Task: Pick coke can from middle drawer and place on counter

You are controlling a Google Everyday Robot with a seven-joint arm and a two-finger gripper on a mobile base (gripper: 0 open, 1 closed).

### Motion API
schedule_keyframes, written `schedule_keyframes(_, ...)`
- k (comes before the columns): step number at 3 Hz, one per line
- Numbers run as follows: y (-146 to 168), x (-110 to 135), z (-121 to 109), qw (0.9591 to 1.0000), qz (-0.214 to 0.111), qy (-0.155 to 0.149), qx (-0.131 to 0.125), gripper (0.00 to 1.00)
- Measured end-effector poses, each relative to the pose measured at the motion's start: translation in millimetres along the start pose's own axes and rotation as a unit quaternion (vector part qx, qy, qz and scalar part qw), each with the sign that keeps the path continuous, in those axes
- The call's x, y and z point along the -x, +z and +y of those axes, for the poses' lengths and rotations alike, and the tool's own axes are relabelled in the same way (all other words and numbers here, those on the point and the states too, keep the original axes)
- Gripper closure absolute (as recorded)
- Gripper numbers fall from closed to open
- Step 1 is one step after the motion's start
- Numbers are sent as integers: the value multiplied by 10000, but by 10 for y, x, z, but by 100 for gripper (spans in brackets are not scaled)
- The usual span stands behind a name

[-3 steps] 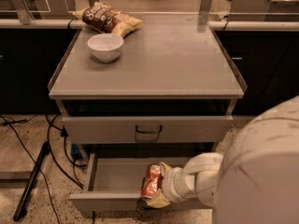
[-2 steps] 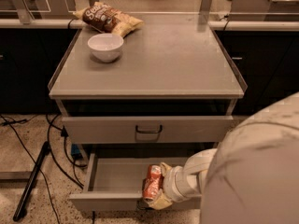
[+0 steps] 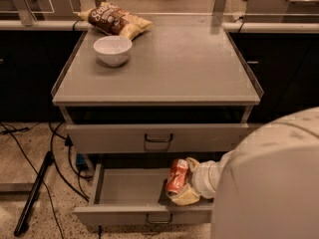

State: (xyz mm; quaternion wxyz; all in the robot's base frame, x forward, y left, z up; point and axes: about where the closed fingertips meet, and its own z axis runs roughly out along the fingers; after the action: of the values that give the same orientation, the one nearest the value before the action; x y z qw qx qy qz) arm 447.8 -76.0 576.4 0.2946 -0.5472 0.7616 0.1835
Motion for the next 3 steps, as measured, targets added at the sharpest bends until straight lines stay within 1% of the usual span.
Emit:
schedule_keyframes(1,-336,110,-368,9987,-410,234,-169,100)
schedule_keyframes(2,-714,288,-650,9971,-583,371,-308,100)
schedule_keyframes(3,-692,295,-629,9972,-590,356,-299,100)
